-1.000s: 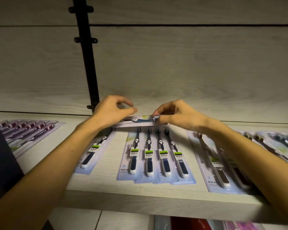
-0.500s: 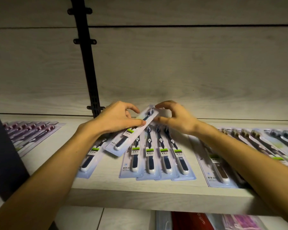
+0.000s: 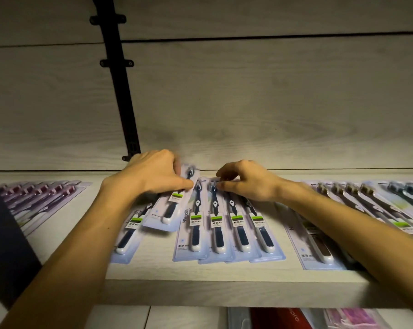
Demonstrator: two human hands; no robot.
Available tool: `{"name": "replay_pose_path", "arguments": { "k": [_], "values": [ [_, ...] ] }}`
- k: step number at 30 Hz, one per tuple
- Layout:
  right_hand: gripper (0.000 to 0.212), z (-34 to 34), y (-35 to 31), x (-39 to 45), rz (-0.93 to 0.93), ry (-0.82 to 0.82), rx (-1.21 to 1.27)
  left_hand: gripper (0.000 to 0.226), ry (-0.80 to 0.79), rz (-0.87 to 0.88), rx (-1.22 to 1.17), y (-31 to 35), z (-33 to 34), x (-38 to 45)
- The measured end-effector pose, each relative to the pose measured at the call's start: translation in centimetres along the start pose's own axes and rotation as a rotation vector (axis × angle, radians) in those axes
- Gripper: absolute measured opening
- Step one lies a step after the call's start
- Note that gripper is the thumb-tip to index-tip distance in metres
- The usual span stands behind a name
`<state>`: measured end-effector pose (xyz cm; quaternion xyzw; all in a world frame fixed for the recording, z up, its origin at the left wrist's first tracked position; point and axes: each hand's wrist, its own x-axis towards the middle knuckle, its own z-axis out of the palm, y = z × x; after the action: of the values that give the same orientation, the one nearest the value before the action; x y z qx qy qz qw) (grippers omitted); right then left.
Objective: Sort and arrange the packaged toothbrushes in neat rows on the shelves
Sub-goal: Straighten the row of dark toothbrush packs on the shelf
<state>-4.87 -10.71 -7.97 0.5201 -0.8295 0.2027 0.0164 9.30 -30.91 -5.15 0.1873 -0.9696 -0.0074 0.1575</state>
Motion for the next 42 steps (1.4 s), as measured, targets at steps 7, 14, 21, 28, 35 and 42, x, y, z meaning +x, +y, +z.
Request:
{"name": "replay_pose_path", "arguments": {
  "k": [7, 14, 21, 28, 35, 42],
  "values": [
    [0.027, -0.2, -0.1, -0.2, -0.023, -0.023, -0.050, 0.064, -0.182, 0.009, 0.030, 0.2, 1.5, 0.0],
    [0.043, -0.2, -0.6, -0.5, -0.028, 0.000, -0.072, 0.066, -0.306, -0.004, -0.055, 0.0, 2.0, -0.2],
    [0.061, 0.7, -1.7, -0.9, -0.069, -0.083, -0.013, 0.051, -0.034, -0.074, -0.070, -0.7, 0.6, 0.0],
    [0.058, 0.5, -1.7, -1.0, -0.060, -0.087, -0.013, 0.013, -0.245, -0.182, -0.174, -3.7, 0.5, 0.3],
    [0.056, 0.6, -1.7, -0.9, -0.061, -0.100, -0.010, 0.017, -0.251, -0.095, -0.459, -3.7, 1.7, 0.6],
    [0.056, 0.7, -1.4, -0.8, -0.041, -0.103, -0.001, 0.013, -0.094, -0.097, -0.398, -2.0, 2.7, 0.7]
  ]
}}
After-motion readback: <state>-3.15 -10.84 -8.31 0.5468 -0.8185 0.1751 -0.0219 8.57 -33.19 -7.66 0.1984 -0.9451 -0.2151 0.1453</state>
